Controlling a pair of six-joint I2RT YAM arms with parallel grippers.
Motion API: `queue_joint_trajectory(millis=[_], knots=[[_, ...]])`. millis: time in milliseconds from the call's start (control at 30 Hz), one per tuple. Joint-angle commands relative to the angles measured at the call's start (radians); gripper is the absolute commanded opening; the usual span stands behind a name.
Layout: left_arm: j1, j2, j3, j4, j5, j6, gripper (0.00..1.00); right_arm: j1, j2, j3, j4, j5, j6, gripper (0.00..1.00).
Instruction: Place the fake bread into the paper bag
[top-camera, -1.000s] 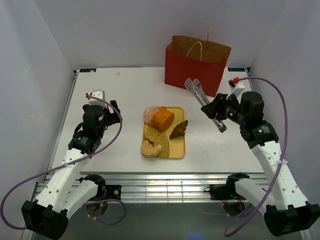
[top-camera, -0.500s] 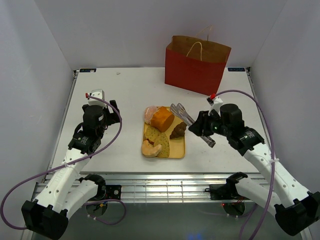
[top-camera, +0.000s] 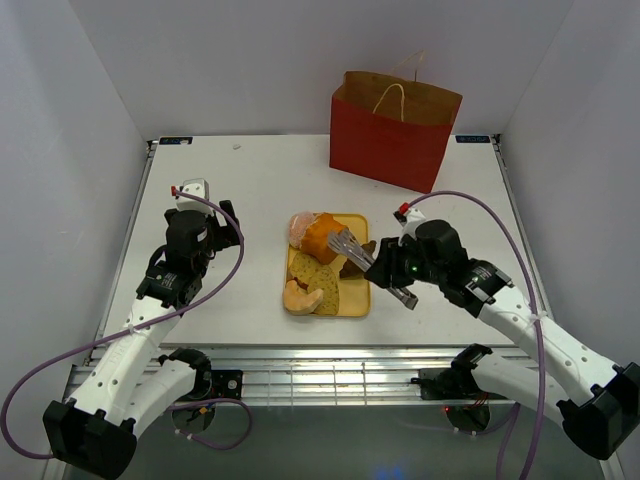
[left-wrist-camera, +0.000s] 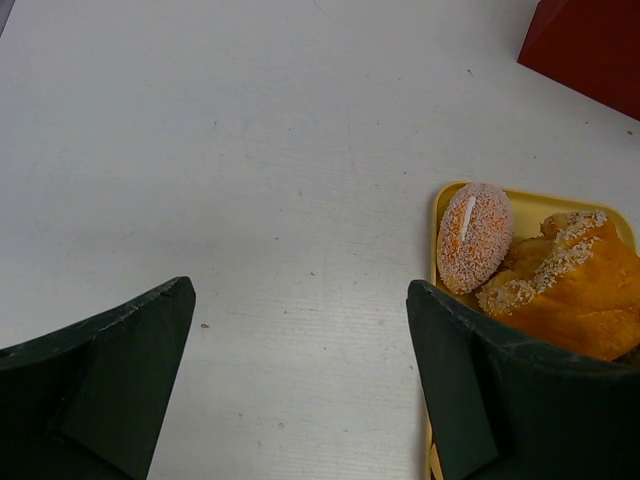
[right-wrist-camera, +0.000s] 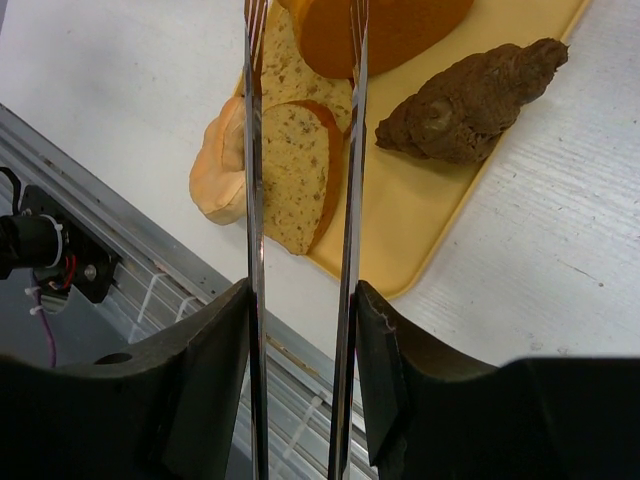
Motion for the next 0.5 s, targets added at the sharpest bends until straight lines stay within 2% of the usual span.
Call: queue_joint_trajectory(millis=[0, 467], knots=[[-0.005, -0.006, 0.010, 0.010, 0.010, 0.008, 0.97, 0.037, 0.020, 0.006, 0.026, 0.051, 0.029, 0.49], [-0.005, -0.015, 0.010, 0.012, 0.025, 0.013, 0.97, 0.092, 0.085, 0.031, 0.057, 0.085, 0.078, 0.50]])
